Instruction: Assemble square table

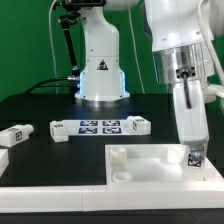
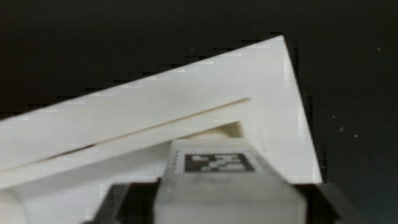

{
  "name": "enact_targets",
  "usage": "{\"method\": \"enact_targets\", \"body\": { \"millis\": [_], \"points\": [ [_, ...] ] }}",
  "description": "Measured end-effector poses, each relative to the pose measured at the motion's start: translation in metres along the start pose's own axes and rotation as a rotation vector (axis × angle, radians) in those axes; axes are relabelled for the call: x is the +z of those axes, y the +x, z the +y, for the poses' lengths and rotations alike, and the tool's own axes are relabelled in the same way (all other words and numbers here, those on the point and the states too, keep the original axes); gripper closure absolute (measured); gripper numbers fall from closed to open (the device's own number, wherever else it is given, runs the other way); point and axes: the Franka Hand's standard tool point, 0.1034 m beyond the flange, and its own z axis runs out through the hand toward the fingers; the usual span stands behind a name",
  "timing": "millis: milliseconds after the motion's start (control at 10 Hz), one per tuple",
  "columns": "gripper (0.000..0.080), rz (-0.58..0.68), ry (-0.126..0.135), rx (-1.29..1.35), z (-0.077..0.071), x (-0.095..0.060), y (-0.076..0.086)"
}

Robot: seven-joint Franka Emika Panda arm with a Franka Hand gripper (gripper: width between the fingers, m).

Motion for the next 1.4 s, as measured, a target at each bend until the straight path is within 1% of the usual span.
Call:
{"method": "enact_targets", "body": {
  "millis": [100,200,300,400,700,800,900,1000,1200,1300,1400],
  "points": [
    [0.0339,0.023,-0.001,-0.213,-0.0005,-0.0002,-0.0045],
    [0.0212,0.038,-0.004,-0.418,-0.0025,0.0001,-0.0076],
    [0.0212,0.038,-0.028,-0.545,-0.0007,0.0011,-0.0086],
    [0.0161,0.039,-0.024,-0.602,-0.0018,0.0009,-0.0079],
    [0.0152,0.04,-0.032,-0.795,-0.0021,0.0007,-0.0068],
    [0.0151,0.068,-0.066,-1.011,-0.005,-0.0028,-0.0064],
    [0.0151,0.074,-0.077,-1.153,-0.0075,-0.004,-0.0062],
    [0.0151,0.072,-0.083,-1.238,-0.0069,-0.0029,-0.0051],
    [0.0151,0.072,-0.081,-1.226,-0.007,-0.0027,-0.0053],
    [0.0264,0.073,-0.081,-1.21,-0.0069,-0.0026,-0.0053],
    [0.0411,0.074,-0.084,-1.209,-0.0065,-0.0022,-0.0026]
  ]
}}
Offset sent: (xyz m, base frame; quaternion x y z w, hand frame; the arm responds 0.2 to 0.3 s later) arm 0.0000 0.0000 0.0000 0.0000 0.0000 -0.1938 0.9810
